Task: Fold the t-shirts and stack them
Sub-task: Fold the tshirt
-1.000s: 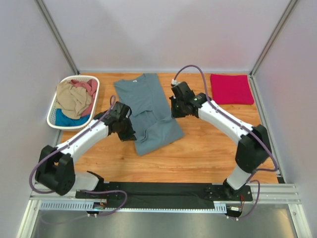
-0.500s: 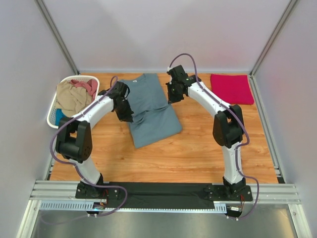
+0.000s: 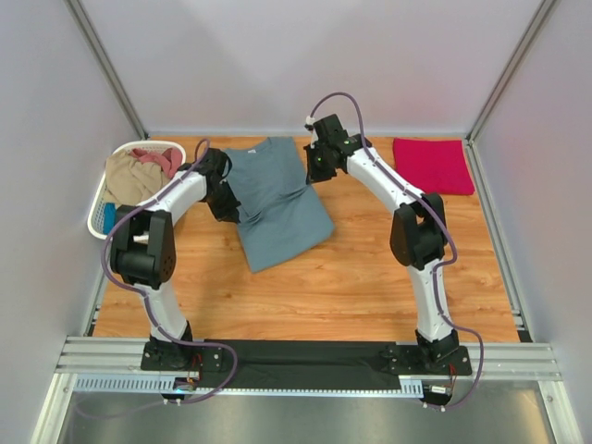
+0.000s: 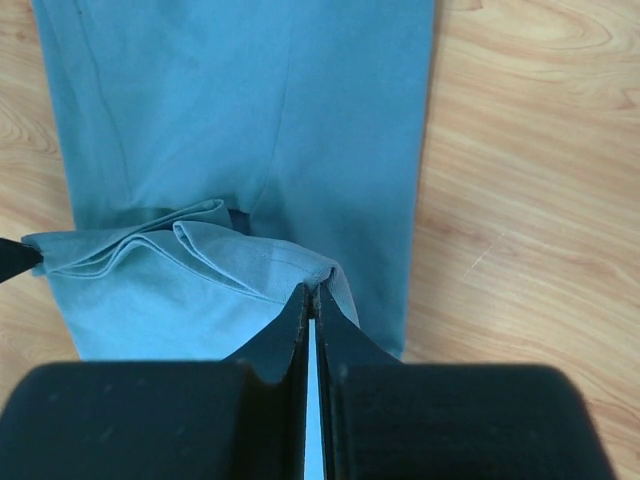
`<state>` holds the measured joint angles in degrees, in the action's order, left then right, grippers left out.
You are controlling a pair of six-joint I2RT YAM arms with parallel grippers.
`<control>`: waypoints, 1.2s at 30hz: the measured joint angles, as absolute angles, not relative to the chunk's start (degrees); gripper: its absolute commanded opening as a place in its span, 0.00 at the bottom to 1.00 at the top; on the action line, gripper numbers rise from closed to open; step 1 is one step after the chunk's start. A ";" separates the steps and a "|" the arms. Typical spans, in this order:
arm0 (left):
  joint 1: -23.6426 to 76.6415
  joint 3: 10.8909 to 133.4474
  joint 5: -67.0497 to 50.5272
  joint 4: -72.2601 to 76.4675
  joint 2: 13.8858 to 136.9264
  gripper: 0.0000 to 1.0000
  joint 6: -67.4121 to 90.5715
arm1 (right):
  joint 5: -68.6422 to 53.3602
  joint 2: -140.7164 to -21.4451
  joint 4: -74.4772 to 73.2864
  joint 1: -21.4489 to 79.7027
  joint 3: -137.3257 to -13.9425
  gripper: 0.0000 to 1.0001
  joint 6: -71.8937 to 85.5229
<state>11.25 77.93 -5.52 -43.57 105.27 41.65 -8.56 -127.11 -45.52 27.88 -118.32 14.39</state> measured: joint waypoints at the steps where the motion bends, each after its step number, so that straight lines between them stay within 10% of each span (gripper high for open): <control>1: 10.90 78.28 -5.87 -43.24 105.86 0.00 41.63 | -8.64 -127.50 -45.45 27.75 -118.65 0.00 14.24; 36: 6.59 95.66 -6.94 -44.12 118.17 0.11 36.64 | -12.05 -139.22 -31.29 24.75 -123.66 0.04 16.47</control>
